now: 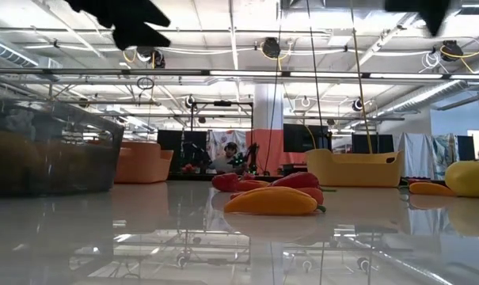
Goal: Sort produce into baskets
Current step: Put the yellow lemon into the black bin
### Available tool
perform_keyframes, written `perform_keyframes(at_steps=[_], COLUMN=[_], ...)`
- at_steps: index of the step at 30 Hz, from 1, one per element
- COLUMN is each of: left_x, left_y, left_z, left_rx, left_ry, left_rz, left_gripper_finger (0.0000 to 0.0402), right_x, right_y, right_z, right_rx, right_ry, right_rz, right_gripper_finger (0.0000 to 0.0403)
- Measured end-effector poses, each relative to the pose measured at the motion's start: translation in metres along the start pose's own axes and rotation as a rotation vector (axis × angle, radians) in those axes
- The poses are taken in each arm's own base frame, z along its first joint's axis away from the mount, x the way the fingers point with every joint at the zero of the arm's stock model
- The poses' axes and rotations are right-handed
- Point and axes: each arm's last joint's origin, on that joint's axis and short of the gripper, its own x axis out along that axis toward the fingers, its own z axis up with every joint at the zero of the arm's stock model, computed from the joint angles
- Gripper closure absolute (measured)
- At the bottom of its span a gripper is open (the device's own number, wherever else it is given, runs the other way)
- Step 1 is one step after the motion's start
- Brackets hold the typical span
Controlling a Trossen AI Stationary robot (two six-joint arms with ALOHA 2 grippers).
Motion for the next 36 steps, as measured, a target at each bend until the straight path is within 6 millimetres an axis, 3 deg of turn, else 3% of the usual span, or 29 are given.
perform_keyframes(at_steps=[5,13,24,30,36], left_x=[0.022,0.058,0.095,0.098,0.098], left_y=[-0.009,-0.021,-0.031,-0.033,-0.033], left_z=[-0.001,-0.003,-0.022,-0.022,-0.022], left_rx=[0.016,-0.005,-0.080,-0.129,-0.137], left_ry=[-0.007,-0.074,-0.044,-0.060,-0.060], left_rz=[-0.063,-0.139,-0.182,-0.188,-0.184], left_gripper_finger=[0.0116,0.0116,0.0116,0.0116,0.0116], right_x=[0.010,0.058,0.107,0.134,0.147], right_y=[0.033,0.056,0.056,0.052,0.041], right_z=[-0.022,-0.055,-0.082,-0.093,-0.098], right_rx=[-0.185,-0.337,-0.389,-0.416,-0.353], right_ry=[0.032,0.111,0.172,0.149,0.121], right_rz=[0.045,0.010,-0.029,-0.030,-0.134], right_gripper_finger=[0.0089,0.0089,0.0089,0.0089,0.0089])
